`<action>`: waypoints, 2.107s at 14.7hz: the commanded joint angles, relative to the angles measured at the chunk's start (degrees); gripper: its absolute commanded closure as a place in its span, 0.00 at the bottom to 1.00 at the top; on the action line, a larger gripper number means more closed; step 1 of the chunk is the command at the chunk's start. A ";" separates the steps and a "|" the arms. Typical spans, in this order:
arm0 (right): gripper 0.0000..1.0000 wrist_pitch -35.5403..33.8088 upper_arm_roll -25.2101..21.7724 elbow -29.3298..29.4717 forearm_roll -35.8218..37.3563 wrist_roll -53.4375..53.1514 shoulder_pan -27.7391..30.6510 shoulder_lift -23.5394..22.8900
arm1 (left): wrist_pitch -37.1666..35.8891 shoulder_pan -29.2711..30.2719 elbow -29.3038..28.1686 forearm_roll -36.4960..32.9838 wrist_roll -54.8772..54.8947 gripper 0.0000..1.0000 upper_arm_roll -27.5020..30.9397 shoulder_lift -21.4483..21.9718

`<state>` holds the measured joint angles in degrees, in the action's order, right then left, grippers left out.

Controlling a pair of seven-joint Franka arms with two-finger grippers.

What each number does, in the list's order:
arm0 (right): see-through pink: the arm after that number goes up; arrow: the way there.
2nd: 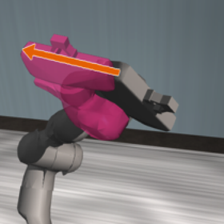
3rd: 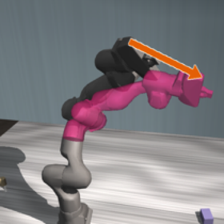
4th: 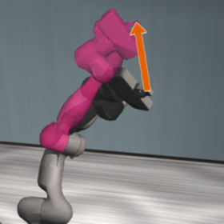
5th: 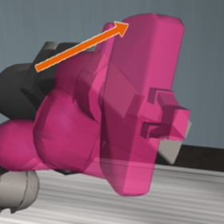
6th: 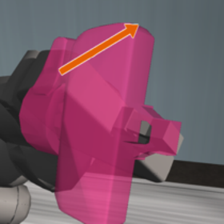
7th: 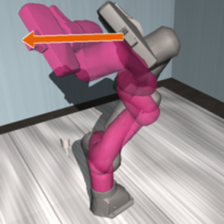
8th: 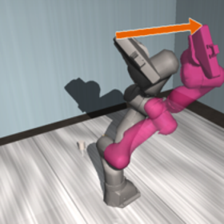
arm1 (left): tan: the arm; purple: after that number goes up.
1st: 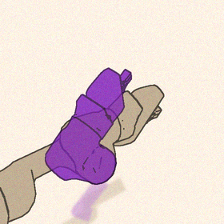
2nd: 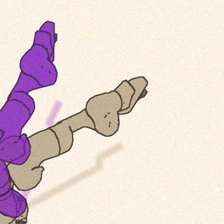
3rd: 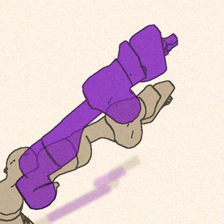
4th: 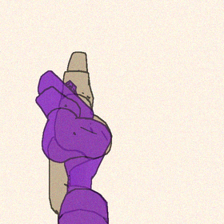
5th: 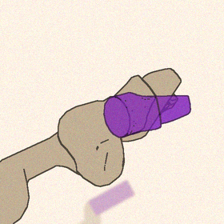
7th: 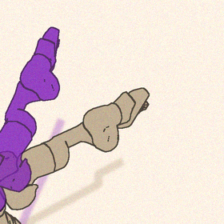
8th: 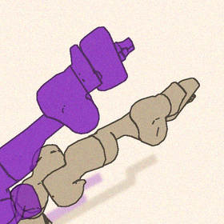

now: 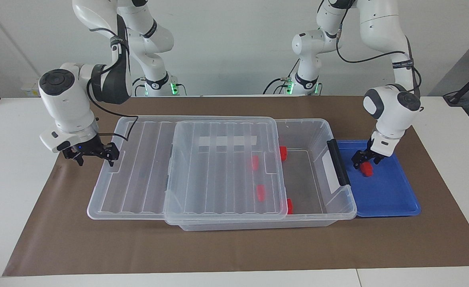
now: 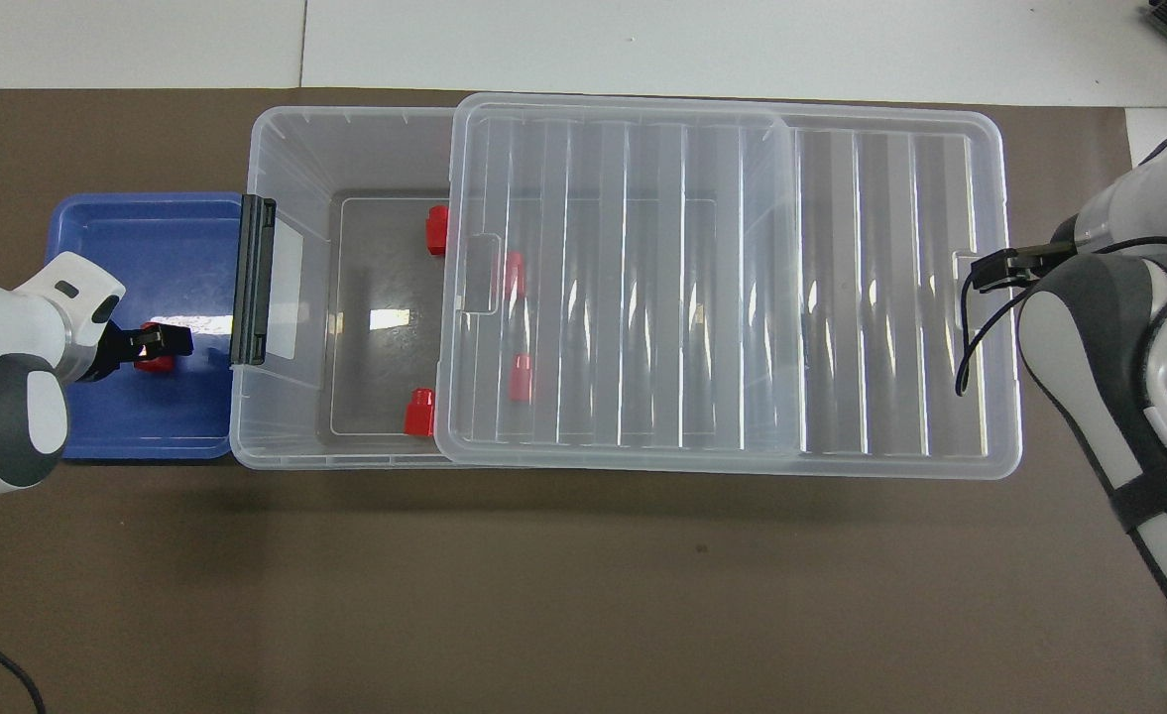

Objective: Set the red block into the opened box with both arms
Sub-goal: 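Grasp the block with the left gripper while the right gripper slides the lid, then carry the red block over the open box with the left gripper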

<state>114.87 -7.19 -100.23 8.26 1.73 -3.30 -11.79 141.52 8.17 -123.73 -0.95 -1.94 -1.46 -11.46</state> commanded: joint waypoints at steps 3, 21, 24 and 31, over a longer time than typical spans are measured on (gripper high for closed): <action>0.00 -3.15 0.25 1.08 2.03 1.34 1.10 1.24 | 1.12 0.53 -0.81 -0.90 2.02 1.00 -0.12 0.39; 0.00 -6.13 0.68 3.79 4.23 2.23 1.37 2.20 | -47.29 -7.01 31.25 -0.28 -5.60 1.00 -0.91 5.14; 0.00 -11.14 0.86 7.06 0.55 1.96 1.01 4.74 | -50.46 -10.35 33.64 2.17 -14.12 1.00 -1.96 5.66; 0.00 -21.70 0.60 6.45 -6.67 -11.83 1.45 13.10 | -45.21 -16.25 31.72 2.62 -27.93 1.00 -4.07 6.71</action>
<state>94.59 -6.77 -92.38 3.23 -6.48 -2.59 -0.11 93.66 -7.88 -90.50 1.14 -28.28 -6.13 -5.57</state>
